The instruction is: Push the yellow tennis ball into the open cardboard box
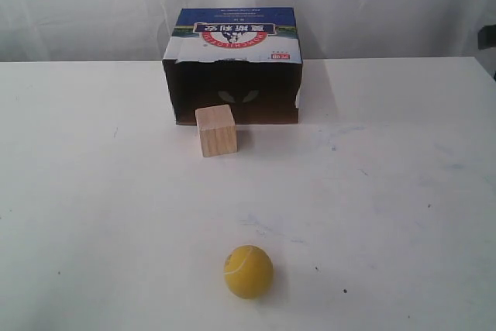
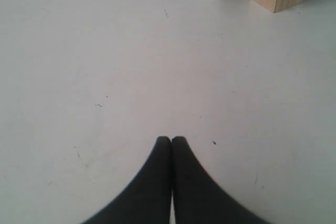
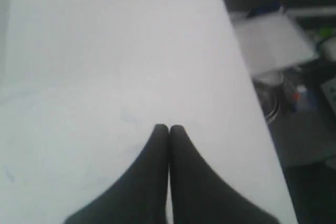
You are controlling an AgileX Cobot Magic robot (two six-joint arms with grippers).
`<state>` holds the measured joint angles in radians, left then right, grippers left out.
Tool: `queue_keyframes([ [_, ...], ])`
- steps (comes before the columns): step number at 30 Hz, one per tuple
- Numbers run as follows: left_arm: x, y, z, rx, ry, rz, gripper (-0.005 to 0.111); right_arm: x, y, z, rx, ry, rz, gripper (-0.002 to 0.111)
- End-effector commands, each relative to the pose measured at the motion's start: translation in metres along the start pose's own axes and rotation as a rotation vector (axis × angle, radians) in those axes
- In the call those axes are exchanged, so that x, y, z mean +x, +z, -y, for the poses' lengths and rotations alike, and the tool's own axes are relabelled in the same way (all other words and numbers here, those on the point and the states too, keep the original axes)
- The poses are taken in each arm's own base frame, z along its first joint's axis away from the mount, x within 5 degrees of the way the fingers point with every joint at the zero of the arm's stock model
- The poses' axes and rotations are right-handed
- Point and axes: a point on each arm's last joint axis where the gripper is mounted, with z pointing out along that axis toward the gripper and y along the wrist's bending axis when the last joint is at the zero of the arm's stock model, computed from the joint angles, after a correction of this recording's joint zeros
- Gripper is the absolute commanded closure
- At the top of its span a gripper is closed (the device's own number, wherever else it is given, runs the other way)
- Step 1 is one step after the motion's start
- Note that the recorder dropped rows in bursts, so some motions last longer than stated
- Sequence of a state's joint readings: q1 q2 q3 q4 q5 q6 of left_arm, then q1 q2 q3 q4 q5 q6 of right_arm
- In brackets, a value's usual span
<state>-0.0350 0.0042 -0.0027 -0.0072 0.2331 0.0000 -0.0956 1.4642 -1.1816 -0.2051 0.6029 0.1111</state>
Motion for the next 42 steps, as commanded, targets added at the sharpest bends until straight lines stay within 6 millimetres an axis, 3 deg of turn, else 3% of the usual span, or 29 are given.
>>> queue_keyframes([
  [1,0.001,0.0,0.001,0.01,-0.004,0.003,0.107,0.005,-0.041,-0.044,-0.28,-0.155,-0.068,0.108],
  [2,0.001,0.0,0.001,0.01,-0.004,0.003,0.107,0.008,-0.052,-0.06,-0.387,-0.17,-0.078,0.108],
  [4,0.001,0.0,0.001,0.01,-0.004,0.003,0.107,0.03,-0.086,-0.117,-0.772,-0.315,-0.202,0.108],
  [6,0.001,0.0,0.001,0.01,-0.004,0.003,0.107,0.059,-0.098,-0.156,-0.932,-0.408,-0.354,0.108],
  [10,0.001,0.0,0.001,0.01,-0.004,0.003,0.107,0.114,-0.084,-0.201,-0.96,-0.446,-0.397,0.108],
  [12,0.001,0.0,0.001,0.01,-0.004,0.003,0.107,0.138,-0.071,-0.209,-0.927,-0.422,-0.447,0.108],
  [15,0.001,0.0,0.001,0.01,-0.004,0.003,0.107,0.155,-0.062,-0.218,-0.912,-0.407,-0.485,0.108],
  [20,0.001,0.0,0.001,0.01,-0.004,0.003,0.107,0.157,-0.047,-0.241,-0.881,-0.455,-0.297,0.108],
  [23,0.001,0.0,0.001,0.01,-0.004,0.003,0.107,0.171,-0.038,-0.247,-0.876,-0.484,-0.384,0.108],
  [31,0.001,0.0,0.001,0.01,-0.004,0.003,0.107,0.17,-0.02,-0.253,-0.82,-0.452,-0.312,0.108],
  [42,0.001,0.0,0.001,0.01,-0.004,0.003,0.107,0.168,-0.011,-0.255,-0.786,-0.484,-0.256,0.108],
])
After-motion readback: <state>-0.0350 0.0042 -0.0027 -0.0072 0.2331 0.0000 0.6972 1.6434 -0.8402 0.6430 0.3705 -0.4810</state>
